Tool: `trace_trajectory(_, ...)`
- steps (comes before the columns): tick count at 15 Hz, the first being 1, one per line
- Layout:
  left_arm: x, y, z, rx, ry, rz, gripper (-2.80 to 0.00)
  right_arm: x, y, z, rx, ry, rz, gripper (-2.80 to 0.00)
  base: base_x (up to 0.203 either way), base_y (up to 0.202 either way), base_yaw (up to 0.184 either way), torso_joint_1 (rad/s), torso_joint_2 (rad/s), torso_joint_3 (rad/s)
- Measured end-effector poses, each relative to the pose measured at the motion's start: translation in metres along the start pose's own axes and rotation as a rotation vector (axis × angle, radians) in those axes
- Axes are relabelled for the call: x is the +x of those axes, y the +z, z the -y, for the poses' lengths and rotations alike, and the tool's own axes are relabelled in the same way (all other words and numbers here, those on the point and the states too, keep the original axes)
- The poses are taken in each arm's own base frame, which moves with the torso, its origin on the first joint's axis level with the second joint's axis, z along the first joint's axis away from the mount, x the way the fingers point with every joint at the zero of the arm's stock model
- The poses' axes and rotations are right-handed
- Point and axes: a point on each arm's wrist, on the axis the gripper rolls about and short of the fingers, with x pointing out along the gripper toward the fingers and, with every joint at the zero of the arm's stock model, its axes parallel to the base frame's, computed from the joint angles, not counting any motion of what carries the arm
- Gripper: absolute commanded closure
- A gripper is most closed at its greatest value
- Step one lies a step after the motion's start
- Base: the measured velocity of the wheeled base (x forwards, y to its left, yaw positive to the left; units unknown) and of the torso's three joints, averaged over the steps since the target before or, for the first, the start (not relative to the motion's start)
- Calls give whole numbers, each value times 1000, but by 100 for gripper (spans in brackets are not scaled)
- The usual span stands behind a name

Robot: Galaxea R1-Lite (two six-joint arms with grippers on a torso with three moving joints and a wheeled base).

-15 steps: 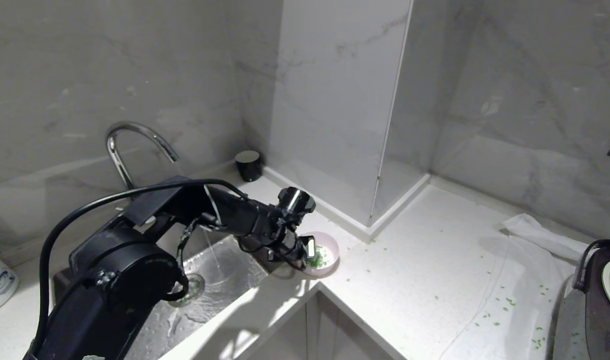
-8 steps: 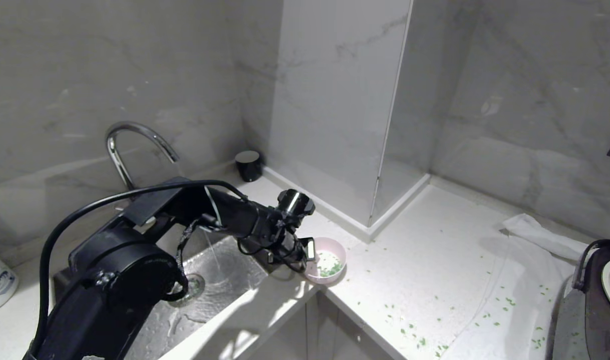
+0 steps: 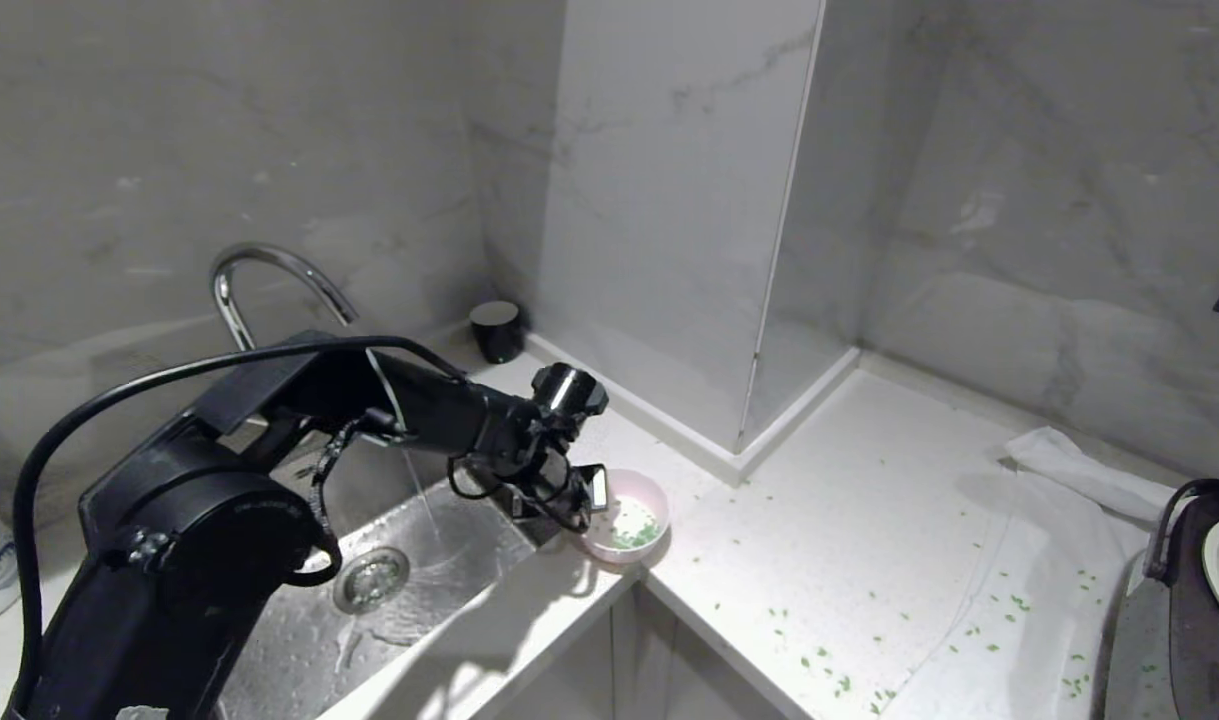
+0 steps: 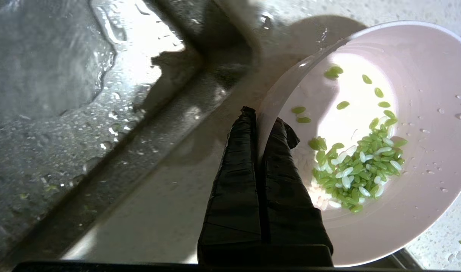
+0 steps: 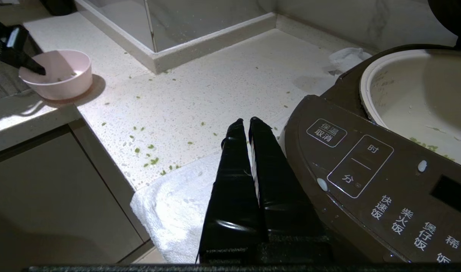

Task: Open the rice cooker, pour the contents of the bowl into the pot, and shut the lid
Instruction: Pick up the bowl on the table, then fill a bowl with water from the tap

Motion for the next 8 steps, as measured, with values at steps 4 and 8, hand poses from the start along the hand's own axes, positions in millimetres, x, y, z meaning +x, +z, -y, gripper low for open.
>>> trace_trajectory(4, -20, 7, -30, -55, -10, -20, 0, 0, 0, 0, 0, 0, 0, 0, 0, 0, 0, 0, 0, 0)
trace_trajectory(8, -34, 10, -65, -122, 18, -26, 0, 0, 0, 0, 0, 1, 0, 0, 0, 0, 0, 0, 0, 0)
